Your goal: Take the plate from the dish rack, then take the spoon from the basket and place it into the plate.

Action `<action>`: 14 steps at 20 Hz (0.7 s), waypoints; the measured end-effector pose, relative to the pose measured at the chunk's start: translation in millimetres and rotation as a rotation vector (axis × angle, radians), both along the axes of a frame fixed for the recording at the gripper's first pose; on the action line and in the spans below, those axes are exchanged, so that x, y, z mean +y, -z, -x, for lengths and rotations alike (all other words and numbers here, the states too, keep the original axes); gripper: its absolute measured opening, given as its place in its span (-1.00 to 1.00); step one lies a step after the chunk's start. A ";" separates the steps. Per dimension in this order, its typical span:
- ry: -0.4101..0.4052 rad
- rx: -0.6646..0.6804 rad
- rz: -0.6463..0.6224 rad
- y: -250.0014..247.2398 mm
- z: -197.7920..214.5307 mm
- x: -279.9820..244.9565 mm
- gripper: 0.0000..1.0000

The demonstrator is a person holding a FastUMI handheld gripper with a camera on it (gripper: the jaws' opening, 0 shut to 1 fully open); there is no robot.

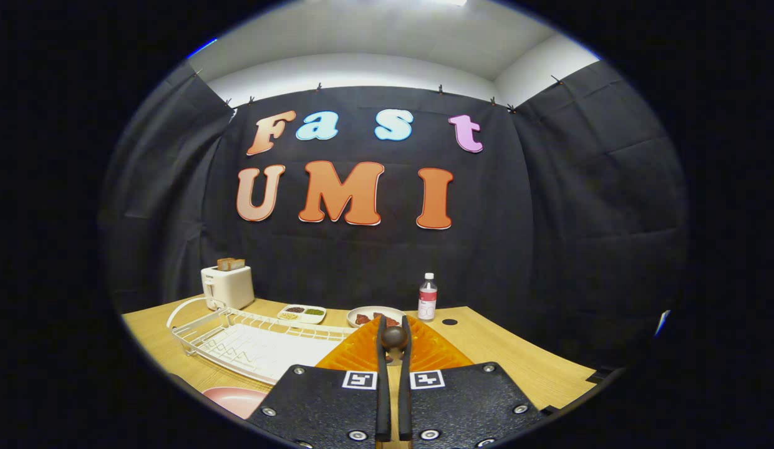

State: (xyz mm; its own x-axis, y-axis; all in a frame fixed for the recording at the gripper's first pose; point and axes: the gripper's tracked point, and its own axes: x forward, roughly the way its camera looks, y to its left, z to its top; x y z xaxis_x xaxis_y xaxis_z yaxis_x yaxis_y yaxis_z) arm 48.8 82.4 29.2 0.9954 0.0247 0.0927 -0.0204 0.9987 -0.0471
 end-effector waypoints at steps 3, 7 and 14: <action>-0.057 0.018 -0.003 8.1 23.8 26.2 -0.90; -0.103 0.038 0.003 22.6 51.4 52.9 -0.90; -0.196 0.069 -0.022 62.4 74.9 104.3 -0.90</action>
